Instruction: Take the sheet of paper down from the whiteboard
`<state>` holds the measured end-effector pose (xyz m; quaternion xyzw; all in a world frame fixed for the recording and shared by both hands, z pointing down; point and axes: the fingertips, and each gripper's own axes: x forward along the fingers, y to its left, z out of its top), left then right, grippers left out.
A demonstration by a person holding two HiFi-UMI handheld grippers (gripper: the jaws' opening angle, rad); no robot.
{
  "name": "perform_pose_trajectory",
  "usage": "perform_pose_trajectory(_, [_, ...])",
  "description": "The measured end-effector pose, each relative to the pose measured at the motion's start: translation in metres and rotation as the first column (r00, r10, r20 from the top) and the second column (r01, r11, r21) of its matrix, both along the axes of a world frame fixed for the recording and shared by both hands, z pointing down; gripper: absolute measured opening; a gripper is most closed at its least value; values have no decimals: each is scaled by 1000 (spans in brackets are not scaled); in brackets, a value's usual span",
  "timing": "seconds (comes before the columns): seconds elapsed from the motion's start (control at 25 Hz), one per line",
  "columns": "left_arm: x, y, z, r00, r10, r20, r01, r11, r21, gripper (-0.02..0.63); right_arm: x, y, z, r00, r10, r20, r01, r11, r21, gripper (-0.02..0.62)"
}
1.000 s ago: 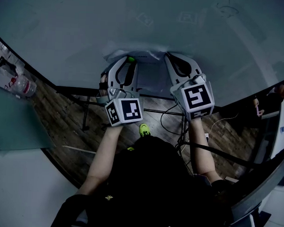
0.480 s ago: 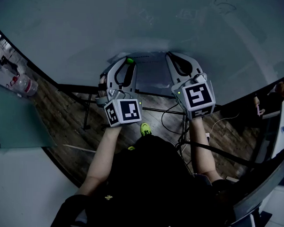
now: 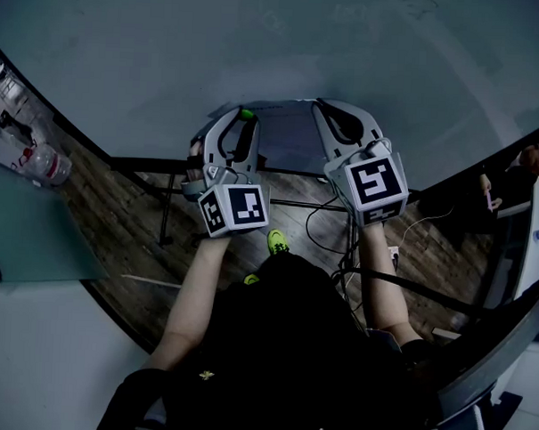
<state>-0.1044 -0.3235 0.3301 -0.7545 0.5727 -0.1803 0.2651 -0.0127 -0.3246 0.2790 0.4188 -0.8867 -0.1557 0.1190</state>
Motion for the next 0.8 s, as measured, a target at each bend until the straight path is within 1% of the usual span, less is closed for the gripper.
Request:
perform_pose_trajectory(0.28, [1, 17, 0, 1000, 30, -1, -30, 1000, -2, 130, -2, 21, 4, 1000, 18, 2, -18, 1000, -6, 17])
perform_pose_trajectory(0.56, [6, 34, 3, 998, 66, -15, -67, 997, -24, 130, -3, 42, 3, 1000, 25, 3, -25, 999, -42, 17])
perform_pose_trajectory(0.8, [10, 42, 6, 997, 71, -22, -72, 997, -33, 129, -2, 52, 5, 1000, 14, 18, -12, 997, -71, 17])
